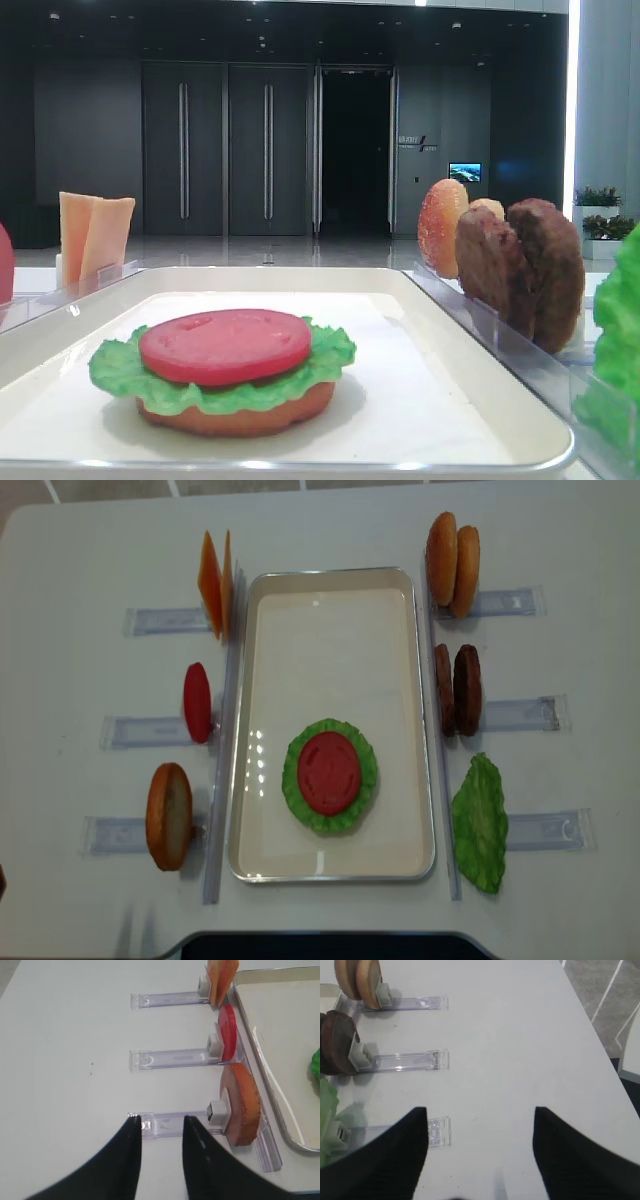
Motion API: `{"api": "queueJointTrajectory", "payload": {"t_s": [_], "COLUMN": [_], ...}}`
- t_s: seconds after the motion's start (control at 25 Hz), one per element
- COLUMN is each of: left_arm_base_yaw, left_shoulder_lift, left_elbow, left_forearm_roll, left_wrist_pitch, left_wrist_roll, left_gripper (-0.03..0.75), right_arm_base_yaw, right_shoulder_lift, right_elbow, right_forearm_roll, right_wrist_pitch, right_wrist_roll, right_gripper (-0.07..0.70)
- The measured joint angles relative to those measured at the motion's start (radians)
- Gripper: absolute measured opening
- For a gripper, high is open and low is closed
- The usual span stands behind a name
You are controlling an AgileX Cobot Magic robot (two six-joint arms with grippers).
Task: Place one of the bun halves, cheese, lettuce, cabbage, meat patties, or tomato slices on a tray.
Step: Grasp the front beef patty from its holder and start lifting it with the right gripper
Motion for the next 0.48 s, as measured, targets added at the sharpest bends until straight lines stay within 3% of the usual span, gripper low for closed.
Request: {"api": "queueJointTrajectory", "payload": {"t_s": [0.48], "left_arm_base_yaw": [0.0], "left_shoulder_lift": [0.0], "left_elbow": [0.0], "left_forearm_roll": [0.0], "left_wrist_pitch": [0.0], "left_wrist_roll": [0.0], "left_gripper": [0.219], "right_arm_base_yaw": [0.0], "right_shoulder_lift": [0.0], "right_elbow": [0.0], "right_forearm_roll": [0.0], "right_wrist_pitch": [0.0], "right_wrist_roll": [0.0], "right_gripper": [0.461]}}
